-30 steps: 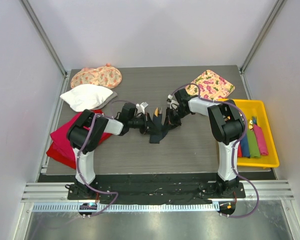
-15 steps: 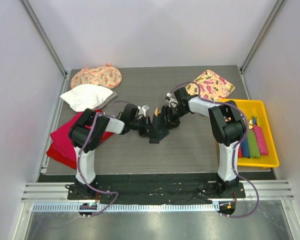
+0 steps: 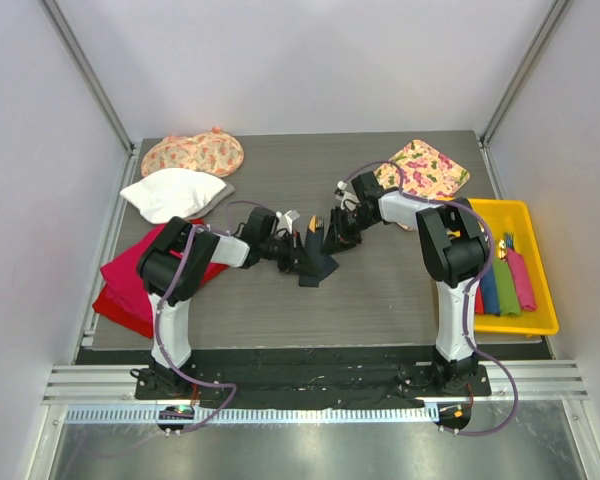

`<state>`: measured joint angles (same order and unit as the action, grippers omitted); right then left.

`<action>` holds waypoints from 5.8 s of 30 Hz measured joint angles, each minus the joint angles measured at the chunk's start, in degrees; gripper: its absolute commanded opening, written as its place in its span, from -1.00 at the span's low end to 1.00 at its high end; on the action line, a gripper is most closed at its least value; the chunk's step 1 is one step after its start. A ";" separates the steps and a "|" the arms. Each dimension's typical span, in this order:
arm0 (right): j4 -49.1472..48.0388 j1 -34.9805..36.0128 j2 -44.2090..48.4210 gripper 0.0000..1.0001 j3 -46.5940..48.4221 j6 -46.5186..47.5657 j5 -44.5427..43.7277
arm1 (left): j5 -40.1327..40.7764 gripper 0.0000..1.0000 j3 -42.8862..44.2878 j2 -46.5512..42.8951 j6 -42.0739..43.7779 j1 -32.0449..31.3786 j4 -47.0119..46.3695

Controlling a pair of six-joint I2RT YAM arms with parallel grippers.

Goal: Place the utensils on the paper napkin and roll it up

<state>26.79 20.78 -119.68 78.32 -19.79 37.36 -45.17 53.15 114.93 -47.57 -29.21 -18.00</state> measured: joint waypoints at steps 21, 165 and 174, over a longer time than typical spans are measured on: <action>-0.13 0.81 -0.96 -0.98 0.63 3.26 -1.92 | 1.64 -0.53 -2.05 -2.47 -6.10 0.11 -4.79; -6.88 2.54 -1.68 -0.98 2.69 -1.16 -5.14 | 5.57 0.47 2.95 -6.99 3.85 0.04 12.72; -7.93 2.54 -1.68 -0.98 2.67 -0.90 -4.59 | 14.93 1.00 13.20 -22.32 15.41 8.41 30.64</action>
<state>18.85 23.31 -121.36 80.99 -20.69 32.77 -30.24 66.35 92.62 -32.16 -20.80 12.64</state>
